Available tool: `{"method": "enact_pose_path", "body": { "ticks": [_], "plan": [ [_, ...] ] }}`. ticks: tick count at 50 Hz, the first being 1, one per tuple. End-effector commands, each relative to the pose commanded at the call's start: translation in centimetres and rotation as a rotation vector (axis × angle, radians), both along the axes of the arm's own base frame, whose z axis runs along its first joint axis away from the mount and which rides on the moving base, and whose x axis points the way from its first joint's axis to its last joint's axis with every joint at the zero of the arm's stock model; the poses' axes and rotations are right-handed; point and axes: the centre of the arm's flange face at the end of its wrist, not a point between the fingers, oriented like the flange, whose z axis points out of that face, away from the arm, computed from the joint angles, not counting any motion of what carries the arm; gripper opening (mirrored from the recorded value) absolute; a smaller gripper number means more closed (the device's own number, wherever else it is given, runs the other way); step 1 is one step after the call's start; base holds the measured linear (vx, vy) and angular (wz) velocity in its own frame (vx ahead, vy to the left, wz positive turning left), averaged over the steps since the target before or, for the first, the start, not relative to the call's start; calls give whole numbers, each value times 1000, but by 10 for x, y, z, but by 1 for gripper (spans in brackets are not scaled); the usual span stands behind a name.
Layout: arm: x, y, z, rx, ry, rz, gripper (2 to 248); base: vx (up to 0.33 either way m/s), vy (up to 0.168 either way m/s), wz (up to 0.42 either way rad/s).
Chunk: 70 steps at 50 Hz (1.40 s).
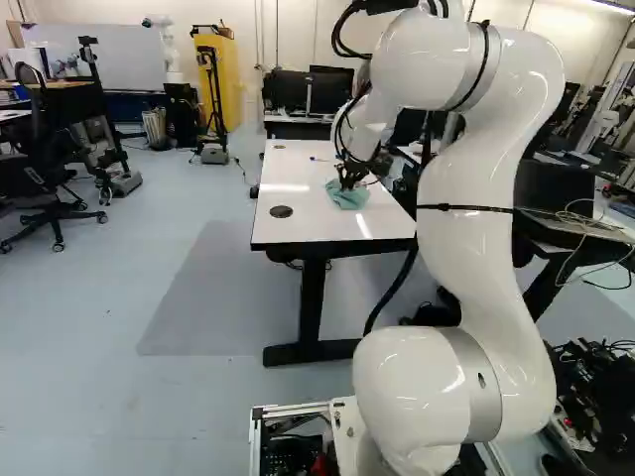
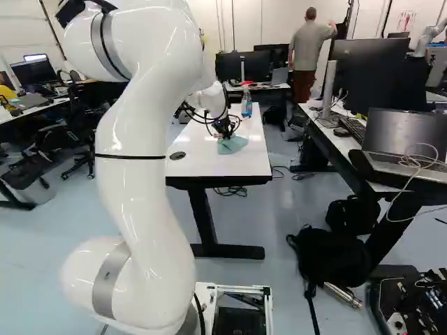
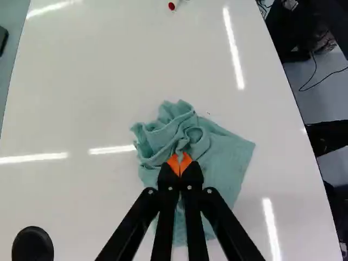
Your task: Clean the table with the green towel
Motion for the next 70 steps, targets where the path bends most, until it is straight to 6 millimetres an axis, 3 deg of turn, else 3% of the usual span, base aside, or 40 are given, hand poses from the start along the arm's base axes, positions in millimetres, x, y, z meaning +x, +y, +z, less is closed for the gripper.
{"method": "enact_pose_path", "body": {
  "ticks": [16,38,57,70],
  "plan": [
    [-21,-9,3,2,13,-18,21,0,0,0],
    [-55,-8,31,-1,-9,-23,21,0,0,0],
    [-97,-6,57,-4,-33,-31,21,0,0,0],
    [-122,-6,57,-3,-25,-37,21,0,0,0]
  ]
}}
